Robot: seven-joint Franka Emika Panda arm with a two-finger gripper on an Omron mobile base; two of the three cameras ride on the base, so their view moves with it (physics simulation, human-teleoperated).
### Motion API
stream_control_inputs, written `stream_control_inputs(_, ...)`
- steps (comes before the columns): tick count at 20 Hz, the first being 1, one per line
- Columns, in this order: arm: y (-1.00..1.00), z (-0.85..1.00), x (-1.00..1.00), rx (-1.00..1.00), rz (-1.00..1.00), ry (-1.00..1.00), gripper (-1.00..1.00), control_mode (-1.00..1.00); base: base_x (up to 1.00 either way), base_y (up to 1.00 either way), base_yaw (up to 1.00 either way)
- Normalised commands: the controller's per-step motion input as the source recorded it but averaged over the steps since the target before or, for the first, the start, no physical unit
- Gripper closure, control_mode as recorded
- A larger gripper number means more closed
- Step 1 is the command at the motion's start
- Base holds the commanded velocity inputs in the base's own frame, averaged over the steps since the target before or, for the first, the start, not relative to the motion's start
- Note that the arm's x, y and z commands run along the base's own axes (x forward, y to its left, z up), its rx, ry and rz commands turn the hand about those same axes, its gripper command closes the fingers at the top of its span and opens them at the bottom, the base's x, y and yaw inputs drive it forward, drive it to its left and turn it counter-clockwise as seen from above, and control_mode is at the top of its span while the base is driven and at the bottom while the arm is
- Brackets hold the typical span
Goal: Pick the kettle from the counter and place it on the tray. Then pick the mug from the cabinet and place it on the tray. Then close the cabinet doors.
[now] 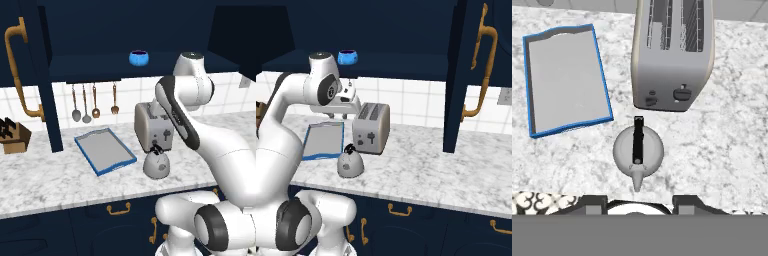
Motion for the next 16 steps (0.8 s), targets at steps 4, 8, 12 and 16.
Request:
stream_control_inputs(4, -0.02, -0.68, -0.28, 0.03, 0.00, 0.06, -1.00, -1.00, 0.00, 0.00, 0.00)
stream_control_inputs(8, -0.04, -1.00, -0.44, 0.12, 0.00, 0.00, -1.00, -1.00, 0.00, 0.00, 0.00)
stream_control_inputs(12, 0.00, -1.00, -0.04, 0.06, 0.00, 0.02, -1.00, -1.00, 0.00, 0.00, 0.00)
stream_control_inputs(16, 0.00, -0.56, 0.17, -0.02, 0.00, 0.06, -1.00, -1.00, 0.00, 0.00, 0.00)
